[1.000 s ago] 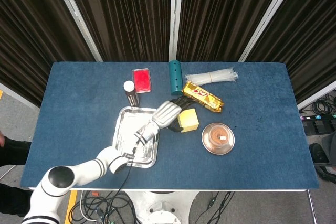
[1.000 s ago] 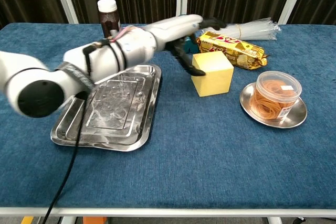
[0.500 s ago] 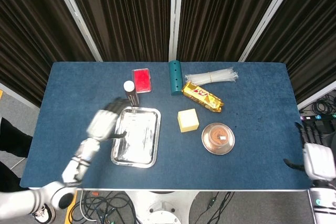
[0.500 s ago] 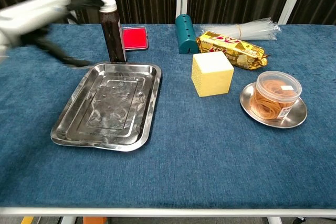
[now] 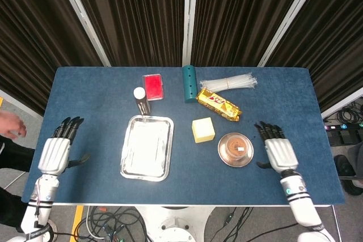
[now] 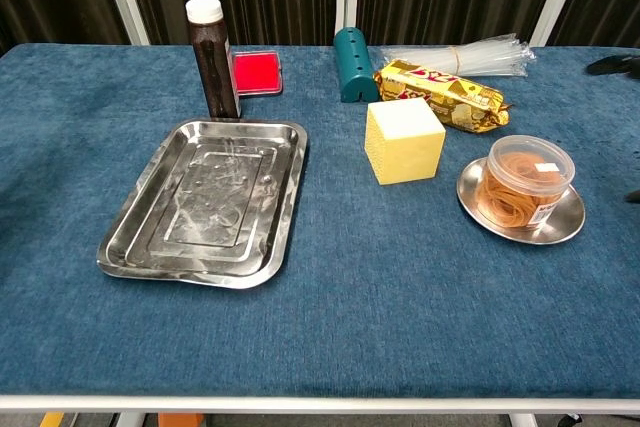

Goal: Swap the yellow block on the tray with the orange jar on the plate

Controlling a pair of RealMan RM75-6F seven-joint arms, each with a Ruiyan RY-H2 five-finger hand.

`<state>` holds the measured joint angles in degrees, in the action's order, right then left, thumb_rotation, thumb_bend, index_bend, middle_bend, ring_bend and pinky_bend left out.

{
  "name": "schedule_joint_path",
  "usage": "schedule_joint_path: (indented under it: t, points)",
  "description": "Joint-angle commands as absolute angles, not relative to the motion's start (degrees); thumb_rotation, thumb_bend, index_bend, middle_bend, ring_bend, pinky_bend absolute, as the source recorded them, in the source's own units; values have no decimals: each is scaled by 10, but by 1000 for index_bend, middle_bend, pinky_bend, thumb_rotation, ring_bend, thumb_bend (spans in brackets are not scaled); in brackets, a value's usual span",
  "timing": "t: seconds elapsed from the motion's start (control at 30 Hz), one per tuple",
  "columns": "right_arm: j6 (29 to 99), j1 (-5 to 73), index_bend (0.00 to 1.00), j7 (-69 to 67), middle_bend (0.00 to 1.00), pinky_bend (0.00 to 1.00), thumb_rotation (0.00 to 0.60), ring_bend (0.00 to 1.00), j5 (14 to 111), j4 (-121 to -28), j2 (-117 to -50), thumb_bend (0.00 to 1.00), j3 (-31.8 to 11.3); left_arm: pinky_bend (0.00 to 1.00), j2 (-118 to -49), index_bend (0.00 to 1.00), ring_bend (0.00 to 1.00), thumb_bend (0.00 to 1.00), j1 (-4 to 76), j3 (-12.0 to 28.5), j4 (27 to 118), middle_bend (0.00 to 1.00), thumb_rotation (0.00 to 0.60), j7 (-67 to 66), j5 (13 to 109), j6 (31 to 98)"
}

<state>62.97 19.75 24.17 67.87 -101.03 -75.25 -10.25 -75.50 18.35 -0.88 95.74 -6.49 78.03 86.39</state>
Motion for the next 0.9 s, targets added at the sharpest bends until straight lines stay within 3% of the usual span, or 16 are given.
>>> schedule_joint_path:
  t: [0.03,0.2,0.43,0.73,0.9]
  points:
    - [604,224,0,268,24,0,600,0,648,-1002,-781,9,-103,171,-750,77,0,125,172,-11,954,54,600,-54,786,869]
    - [602,245,0,283,83,33,600,0,625,-987,-813,12,-103,170,-745,77,0,125,155,-8,949,54,600,-44,797,876]
    - [616,257,14,301,189,271,600,105,607,-978,-833,52,-98,170,-740,77,0,125,137,-4,942,54,600,-35,801,875]
    - [631,264,294,292,324,575,600,328,606,-982,-838,174,-93,171,-738,78,0,125,120,5,942,54,600,-33,805,877]
    - [642,265,395,282,394,629,600,403,628,-991,-833,214,-89,171,-737,78,0,125,108,8,941,54,600,-29,806,882]
